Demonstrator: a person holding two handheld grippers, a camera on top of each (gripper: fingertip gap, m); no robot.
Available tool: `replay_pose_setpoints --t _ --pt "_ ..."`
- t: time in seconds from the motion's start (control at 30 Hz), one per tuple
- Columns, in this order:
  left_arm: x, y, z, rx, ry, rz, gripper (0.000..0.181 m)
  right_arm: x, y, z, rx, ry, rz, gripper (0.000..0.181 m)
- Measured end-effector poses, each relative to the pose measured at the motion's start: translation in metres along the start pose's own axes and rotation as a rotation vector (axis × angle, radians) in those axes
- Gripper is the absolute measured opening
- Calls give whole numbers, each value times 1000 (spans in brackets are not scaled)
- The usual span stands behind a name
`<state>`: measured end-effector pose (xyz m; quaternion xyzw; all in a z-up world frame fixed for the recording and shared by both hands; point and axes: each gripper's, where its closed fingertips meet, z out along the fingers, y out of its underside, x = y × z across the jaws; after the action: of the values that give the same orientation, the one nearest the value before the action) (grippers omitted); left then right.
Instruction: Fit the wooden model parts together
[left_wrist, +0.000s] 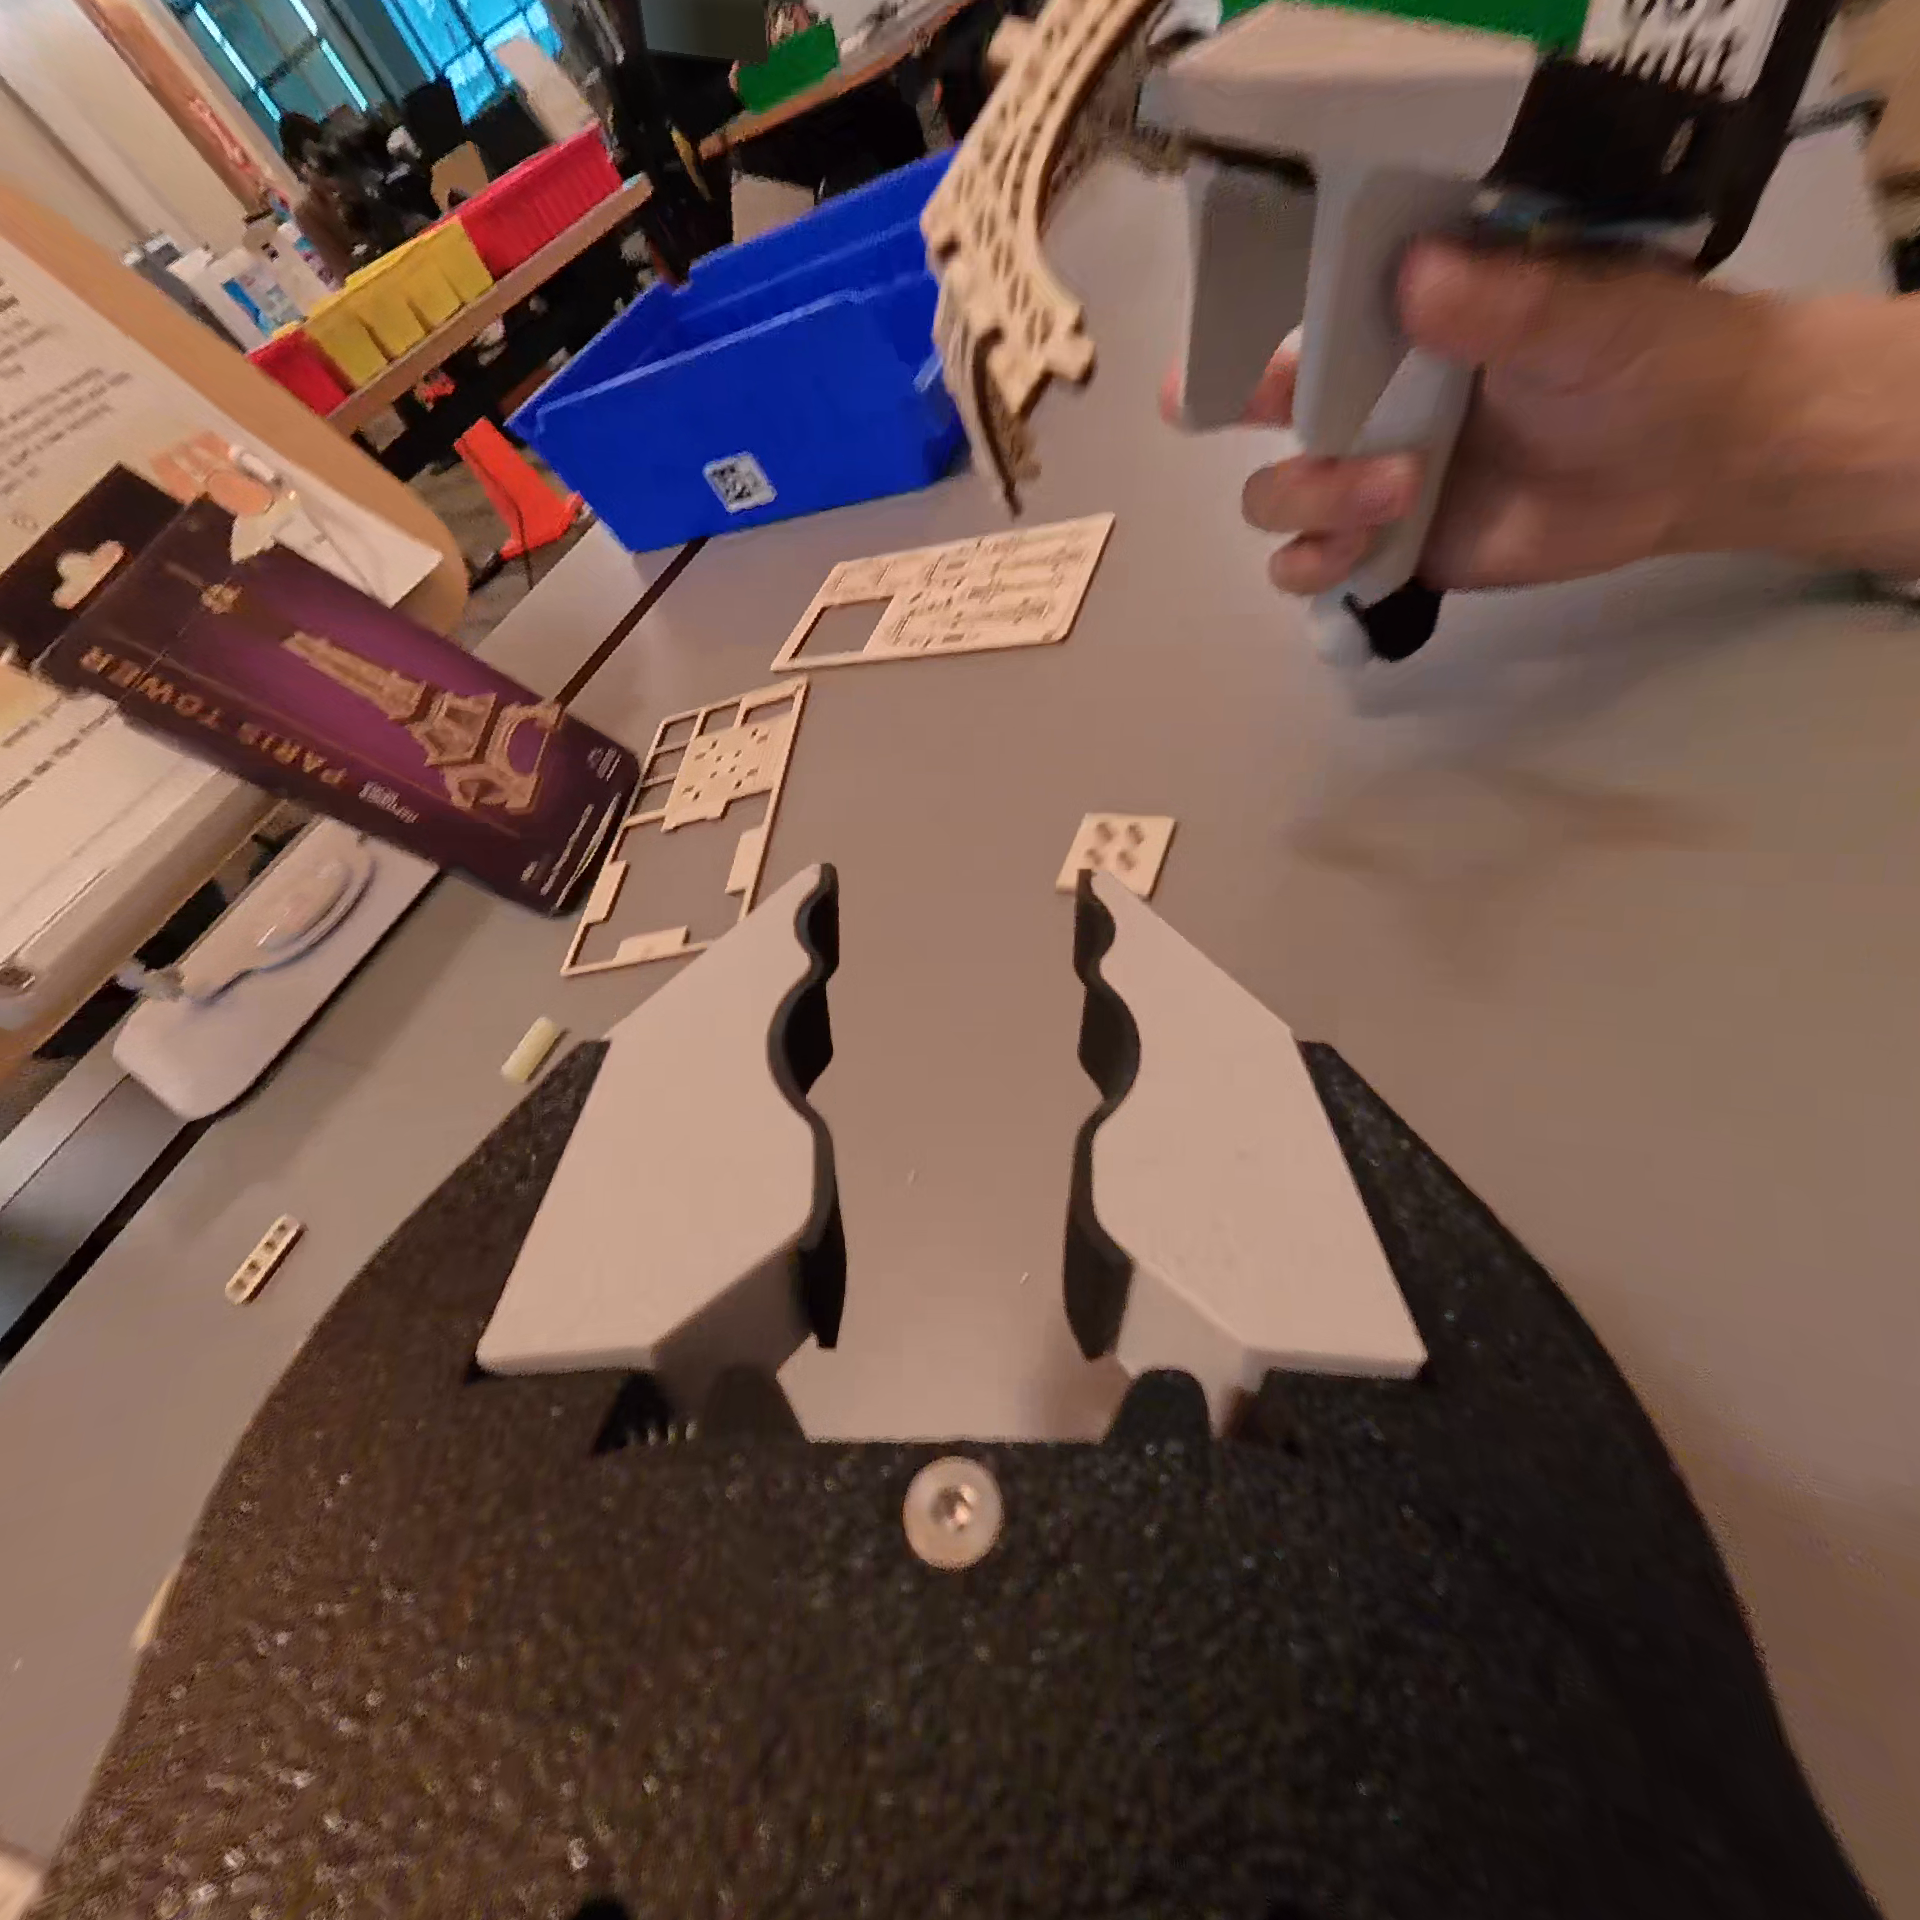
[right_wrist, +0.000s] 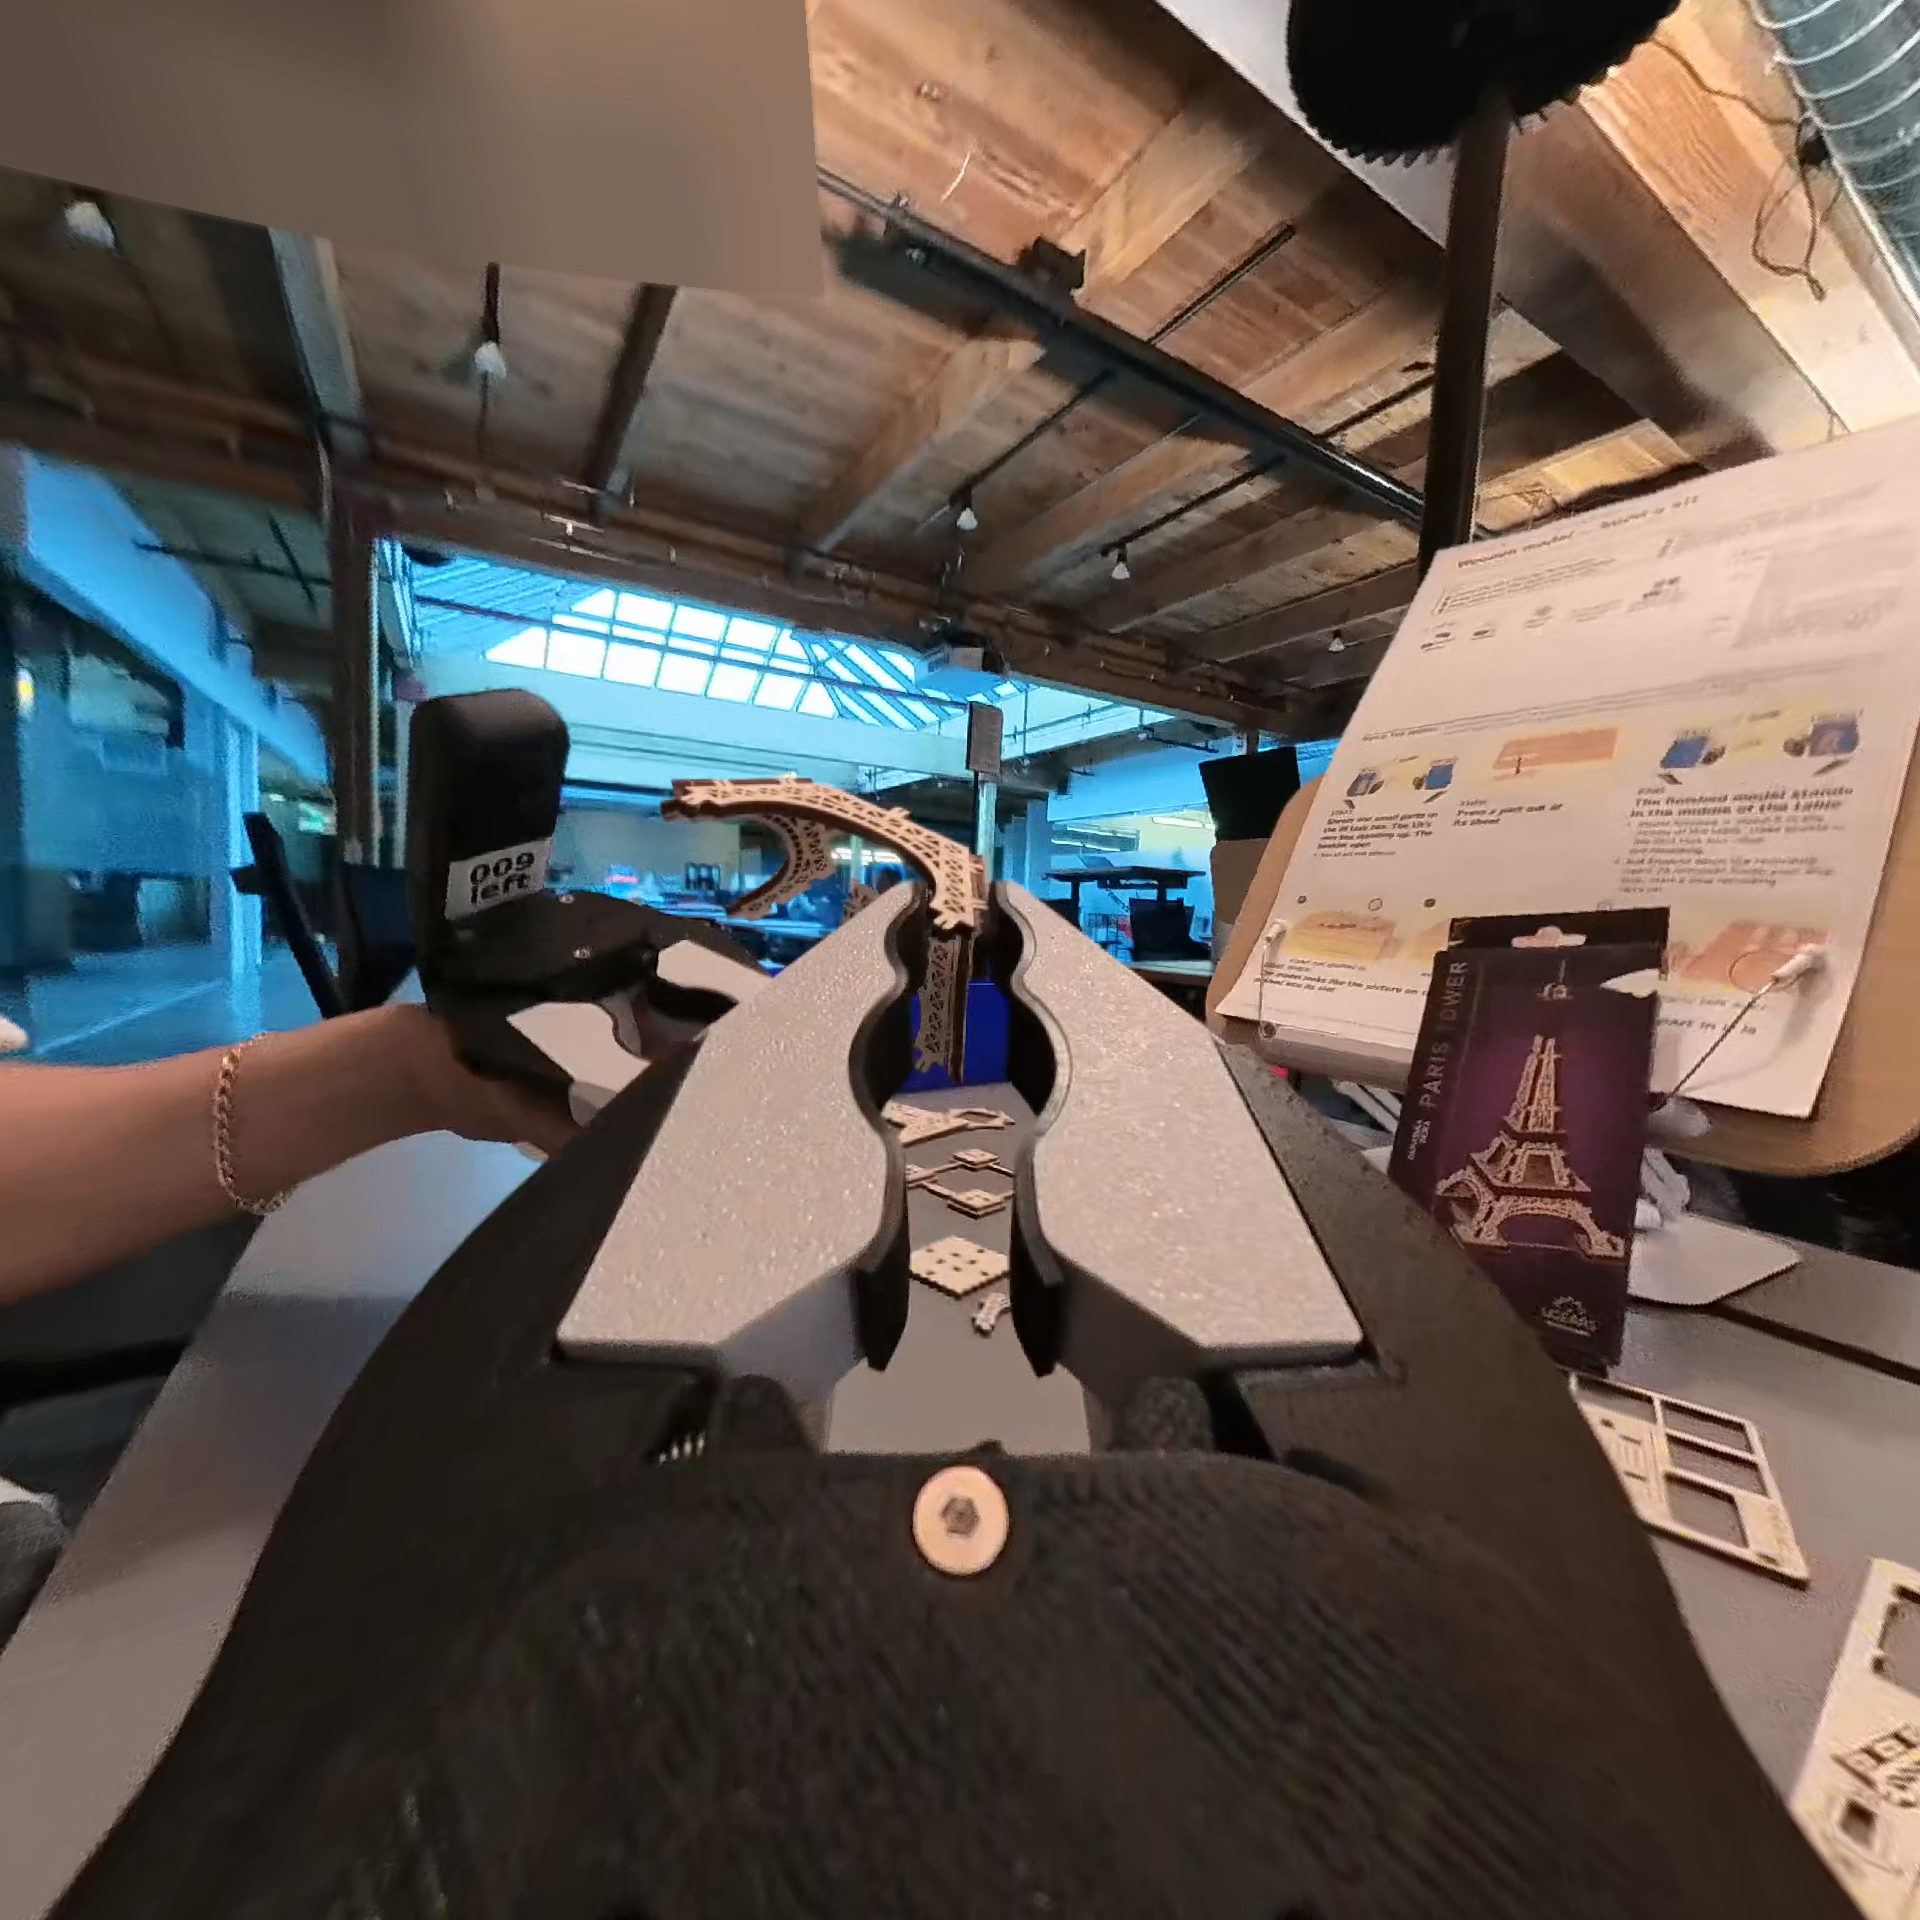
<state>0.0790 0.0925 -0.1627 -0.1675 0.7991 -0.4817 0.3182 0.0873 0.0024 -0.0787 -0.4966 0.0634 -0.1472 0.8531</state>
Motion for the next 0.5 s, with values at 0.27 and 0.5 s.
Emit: replay_pose_setpoints --t 0.27,0.5 --pt "-28 47 -19 -170 -29 -121 34 17 3 -10 26 12 78 9" --pt "21 -40 -19 208 107 -104 35 4 11 4 25 -35 111 9"
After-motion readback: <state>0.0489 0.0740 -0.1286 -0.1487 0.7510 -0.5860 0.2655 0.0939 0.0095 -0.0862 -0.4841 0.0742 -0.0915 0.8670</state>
